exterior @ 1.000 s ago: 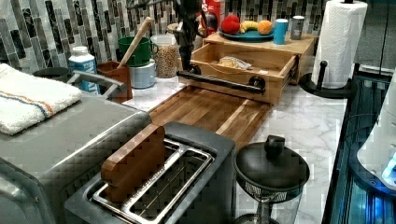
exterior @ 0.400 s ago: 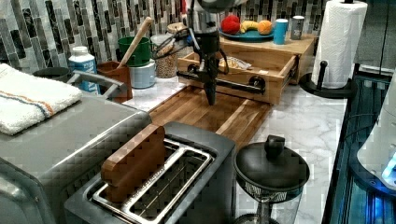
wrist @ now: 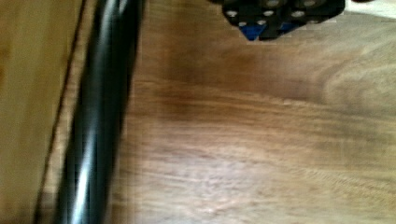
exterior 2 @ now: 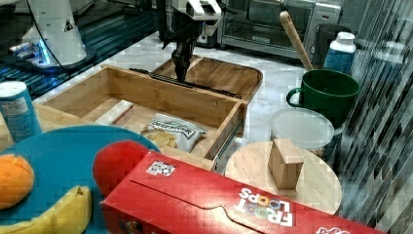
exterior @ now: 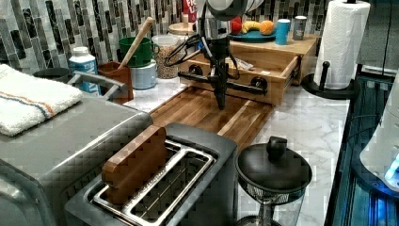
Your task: Close the drawer.
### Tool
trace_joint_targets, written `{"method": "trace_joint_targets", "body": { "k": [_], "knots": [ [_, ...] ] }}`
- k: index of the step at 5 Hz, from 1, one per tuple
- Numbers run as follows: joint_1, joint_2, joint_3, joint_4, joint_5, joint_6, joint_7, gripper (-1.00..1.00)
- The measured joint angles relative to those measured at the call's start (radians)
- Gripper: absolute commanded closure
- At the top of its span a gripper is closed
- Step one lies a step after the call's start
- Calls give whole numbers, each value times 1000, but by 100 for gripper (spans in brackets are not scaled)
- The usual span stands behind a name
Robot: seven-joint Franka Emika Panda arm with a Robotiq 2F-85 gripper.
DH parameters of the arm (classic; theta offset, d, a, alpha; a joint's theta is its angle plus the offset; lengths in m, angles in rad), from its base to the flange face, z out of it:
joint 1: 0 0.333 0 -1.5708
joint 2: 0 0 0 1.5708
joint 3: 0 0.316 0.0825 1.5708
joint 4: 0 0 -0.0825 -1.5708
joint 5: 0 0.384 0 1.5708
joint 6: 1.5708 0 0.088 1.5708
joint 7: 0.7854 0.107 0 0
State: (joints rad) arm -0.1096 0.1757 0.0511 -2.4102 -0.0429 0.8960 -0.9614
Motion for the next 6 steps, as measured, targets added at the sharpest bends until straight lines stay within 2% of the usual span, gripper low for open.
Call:
{"method": "trace_joint_targets", "body": {
  "k": [1, 2, 3, 4, 6],
  "knots": [
    [-11, 4, -12, 2, 2, 91, -31, 100],
    [-18, 5, -32, 16, -1, 100, -63, 100],
    [-50, 8, -33, 29, 0, 96, -90, 100],
    [-73, 14, -34, 37, 59, 95, -169, 100],
    [-108, 23, -51, 62, 69, 69, -307, 100]
  ]
}}
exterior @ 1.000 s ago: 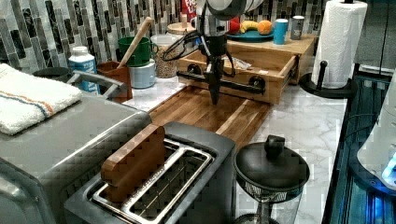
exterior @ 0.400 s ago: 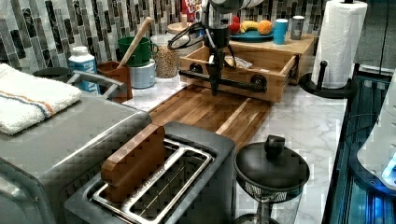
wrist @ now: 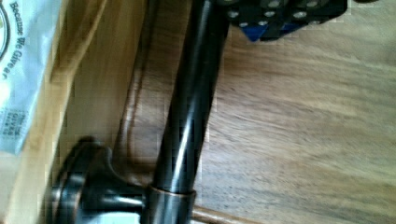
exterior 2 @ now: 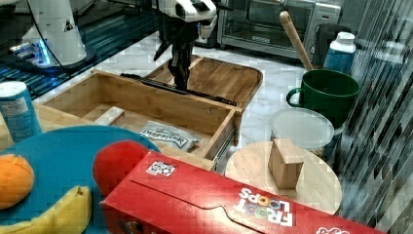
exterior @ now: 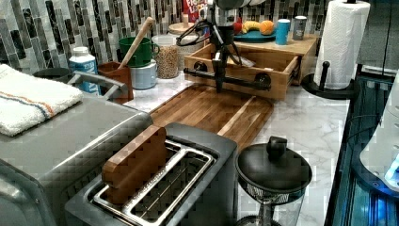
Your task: Close the drawer.
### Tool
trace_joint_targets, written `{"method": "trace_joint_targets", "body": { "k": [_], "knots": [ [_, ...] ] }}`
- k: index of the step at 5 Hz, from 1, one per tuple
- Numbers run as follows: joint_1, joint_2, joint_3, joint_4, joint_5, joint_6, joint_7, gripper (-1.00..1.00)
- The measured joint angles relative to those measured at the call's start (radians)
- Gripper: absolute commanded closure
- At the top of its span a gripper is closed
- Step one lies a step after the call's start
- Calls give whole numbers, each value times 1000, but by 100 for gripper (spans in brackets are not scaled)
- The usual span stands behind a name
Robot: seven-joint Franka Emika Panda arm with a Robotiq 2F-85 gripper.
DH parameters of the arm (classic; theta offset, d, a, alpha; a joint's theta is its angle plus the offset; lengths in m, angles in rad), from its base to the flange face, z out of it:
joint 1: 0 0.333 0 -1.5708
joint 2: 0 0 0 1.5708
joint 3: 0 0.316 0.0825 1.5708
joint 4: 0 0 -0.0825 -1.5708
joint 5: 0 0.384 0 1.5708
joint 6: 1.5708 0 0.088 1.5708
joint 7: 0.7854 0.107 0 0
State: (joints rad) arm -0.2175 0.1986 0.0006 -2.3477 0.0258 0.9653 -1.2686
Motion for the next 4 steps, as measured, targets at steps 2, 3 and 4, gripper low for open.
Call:
{"method": "trace_joint_targets", "body": {
  "k": [2, 3, 4],
  "knots": [
    [-82, 41, -31, 61, 2, -5, -43, 100],
    [-128, 76, -46, 107, 6, -6, -124, 100],
    [-207, 133, -26, 180, 0, -25, -213, 100]
  ]
}}
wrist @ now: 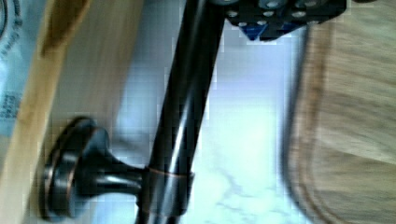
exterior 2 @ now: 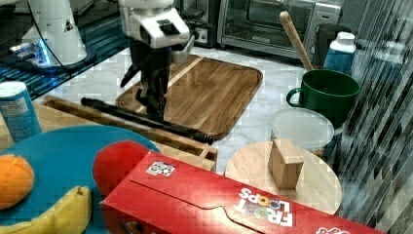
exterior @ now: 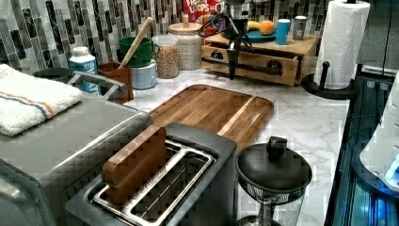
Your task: Close the drawer.
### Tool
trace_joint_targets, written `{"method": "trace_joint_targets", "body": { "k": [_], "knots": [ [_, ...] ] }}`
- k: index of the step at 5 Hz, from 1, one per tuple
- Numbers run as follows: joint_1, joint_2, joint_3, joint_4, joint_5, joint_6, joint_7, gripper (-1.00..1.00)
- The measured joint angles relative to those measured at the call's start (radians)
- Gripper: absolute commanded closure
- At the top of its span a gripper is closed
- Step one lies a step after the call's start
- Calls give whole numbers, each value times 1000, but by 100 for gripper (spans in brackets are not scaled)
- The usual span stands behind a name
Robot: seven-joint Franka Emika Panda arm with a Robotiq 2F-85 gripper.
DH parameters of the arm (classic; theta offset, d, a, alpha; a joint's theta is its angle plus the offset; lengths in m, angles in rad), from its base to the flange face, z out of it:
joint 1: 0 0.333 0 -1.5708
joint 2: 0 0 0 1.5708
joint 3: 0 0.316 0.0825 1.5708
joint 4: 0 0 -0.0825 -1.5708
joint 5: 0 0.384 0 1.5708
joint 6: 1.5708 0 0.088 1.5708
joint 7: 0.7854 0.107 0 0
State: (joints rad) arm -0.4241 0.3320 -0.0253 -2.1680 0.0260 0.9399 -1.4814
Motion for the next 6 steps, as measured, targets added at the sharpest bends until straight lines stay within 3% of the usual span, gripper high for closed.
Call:
{"method": "trace_joint_targets", "body": {
  "k": [2, 6],
  "knots": [
    [-51, 71, -5, 125, 0, -98, -89, 100],
    [-29, 75, -14, 139, -72, -109, -69, 100]
  ]
}}
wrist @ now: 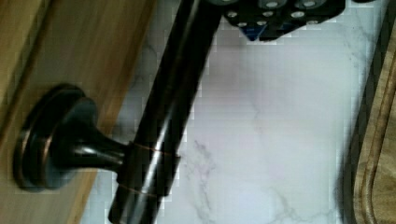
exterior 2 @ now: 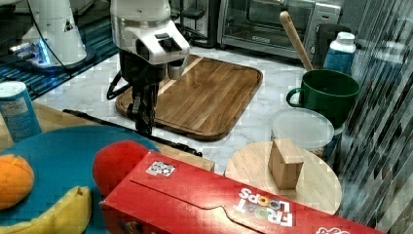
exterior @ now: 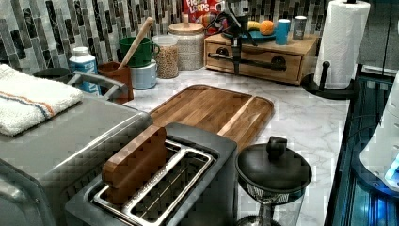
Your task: Close the drawer.
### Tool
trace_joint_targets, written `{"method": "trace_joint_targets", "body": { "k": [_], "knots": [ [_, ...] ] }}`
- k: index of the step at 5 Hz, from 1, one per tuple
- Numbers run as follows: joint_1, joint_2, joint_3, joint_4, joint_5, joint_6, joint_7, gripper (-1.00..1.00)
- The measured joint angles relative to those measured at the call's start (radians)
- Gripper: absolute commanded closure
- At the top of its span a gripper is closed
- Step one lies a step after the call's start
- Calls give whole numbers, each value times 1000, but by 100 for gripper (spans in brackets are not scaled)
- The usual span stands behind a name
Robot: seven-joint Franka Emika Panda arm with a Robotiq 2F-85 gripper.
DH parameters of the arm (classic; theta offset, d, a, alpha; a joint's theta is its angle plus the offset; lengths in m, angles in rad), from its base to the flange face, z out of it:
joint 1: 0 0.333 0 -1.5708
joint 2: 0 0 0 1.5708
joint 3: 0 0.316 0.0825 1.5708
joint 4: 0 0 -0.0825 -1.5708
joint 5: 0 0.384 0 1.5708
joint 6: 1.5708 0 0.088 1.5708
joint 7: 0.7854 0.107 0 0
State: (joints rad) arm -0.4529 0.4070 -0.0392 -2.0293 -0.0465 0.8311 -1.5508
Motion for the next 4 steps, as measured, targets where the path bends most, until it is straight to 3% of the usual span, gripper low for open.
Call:
{"method": "trace_joint_targets", "body": {
  "k": [4],
  "knots": [
    [19, -24, -23, 2, -13, -8, 9, 100]
  ]
}}
